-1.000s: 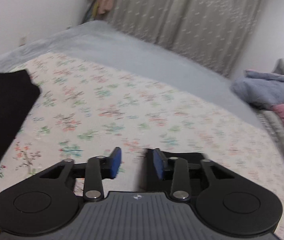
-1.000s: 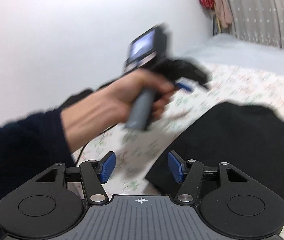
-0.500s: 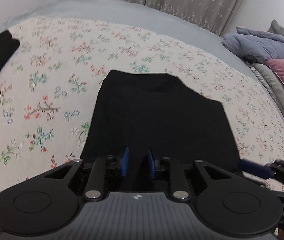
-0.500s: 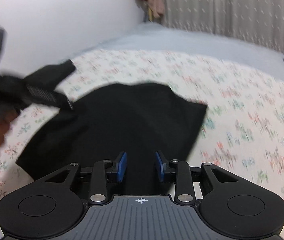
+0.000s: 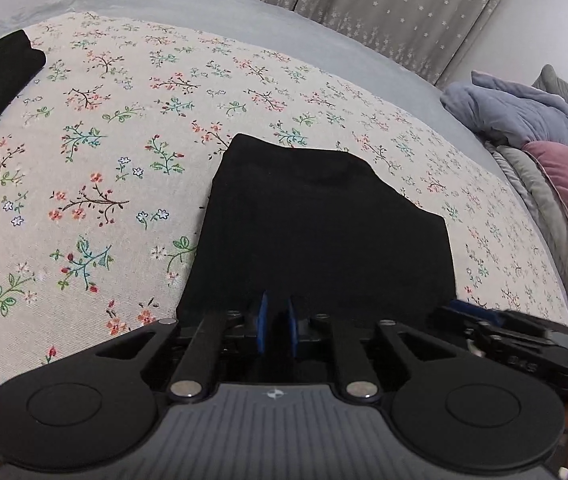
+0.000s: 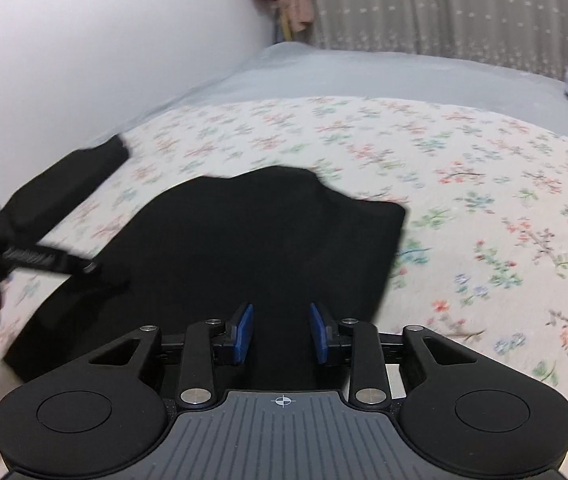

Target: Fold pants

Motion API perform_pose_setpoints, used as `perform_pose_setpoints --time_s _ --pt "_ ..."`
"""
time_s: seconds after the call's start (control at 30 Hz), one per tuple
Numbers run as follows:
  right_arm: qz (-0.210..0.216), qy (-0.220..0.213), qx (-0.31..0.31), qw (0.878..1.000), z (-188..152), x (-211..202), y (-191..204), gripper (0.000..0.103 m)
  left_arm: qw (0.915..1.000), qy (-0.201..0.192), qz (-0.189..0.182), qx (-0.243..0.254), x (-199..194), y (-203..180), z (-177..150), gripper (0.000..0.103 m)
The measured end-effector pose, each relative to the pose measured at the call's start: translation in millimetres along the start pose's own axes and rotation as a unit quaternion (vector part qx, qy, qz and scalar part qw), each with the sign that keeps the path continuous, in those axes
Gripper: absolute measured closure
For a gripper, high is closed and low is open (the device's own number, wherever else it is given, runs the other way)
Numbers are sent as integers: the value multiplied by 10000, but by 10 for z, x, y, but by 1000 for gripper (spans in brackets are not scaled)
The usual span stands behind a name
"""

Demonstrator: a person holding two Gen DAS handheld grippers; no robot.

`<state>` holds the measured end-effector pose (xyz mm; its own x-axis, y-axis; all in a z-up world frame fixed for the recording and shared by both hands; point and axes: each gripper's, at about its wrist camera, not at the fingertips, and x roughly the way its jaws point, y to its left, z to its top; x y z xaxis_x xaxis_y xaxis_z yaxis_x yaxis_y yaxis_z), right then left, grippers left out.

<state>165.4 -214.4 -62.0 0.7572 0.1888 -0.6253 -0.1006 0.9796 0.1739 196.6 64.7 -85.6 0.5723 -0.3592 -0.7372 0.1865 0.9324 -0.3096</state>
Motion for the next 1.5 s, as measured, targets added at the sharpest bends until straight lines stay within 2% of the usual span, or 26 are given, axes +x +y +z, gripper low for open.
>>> perform_pose_setpoints --time_s 0.1,0.27,0.4,0.5,0.53,0.57,0.7,0.77,0.87,1.0,1.13,1.37,1.5 --pt "17 77 110 9999 -45 151 -101 76 10000 -7 31 85 8 -13 -11 78" --pt "-359 -113 14 9993 103 280 -114 76 9999 -28 37 162 10 -22 -25 78" --pt "-702 -262 360 9965 150 377 -314 74 9998 -3 43 214 24 -21 -15 78" --pt "-754 -216 787 9938 156 331 -425 73 9998 29 23 175 30 -9 7 78" --pt "-777 -151 840 9933 177 283 -388 69 9999 36 8 151 32 -1 11 78" --pt "-685 -151 797 9943 208 240 -328 65 9999 38 -3 133 35 8 12 78" --pt "-330 -196 119 9992 223 2 90 66 9999 27 -14 122 29 14 7 78" --pt "-150 23 -189 9997 131 -42 275 67 9999 27 -5 134 27 10 6 78" --pt "-109 590 -476 9971 -105 -32 464 69 10000 39 3 80 25 10 5 78" --pt "-104 735 -1052 9917 -311 -204 675 68 9999 34 86 76 28 1 -1 82" --pt "-81 881 -1205 9888 -445 -308 757 68 9999 40 120 87 34 -6 -3 83" --pt "-61 857 -1432 9860 -751 -517 840 68 9997 -8 143 172 24 -12 -33 84" --pt "66 753 -1341 9881 -841 -563 752 68 9995 -1 167 270 16 -39 -33 84"
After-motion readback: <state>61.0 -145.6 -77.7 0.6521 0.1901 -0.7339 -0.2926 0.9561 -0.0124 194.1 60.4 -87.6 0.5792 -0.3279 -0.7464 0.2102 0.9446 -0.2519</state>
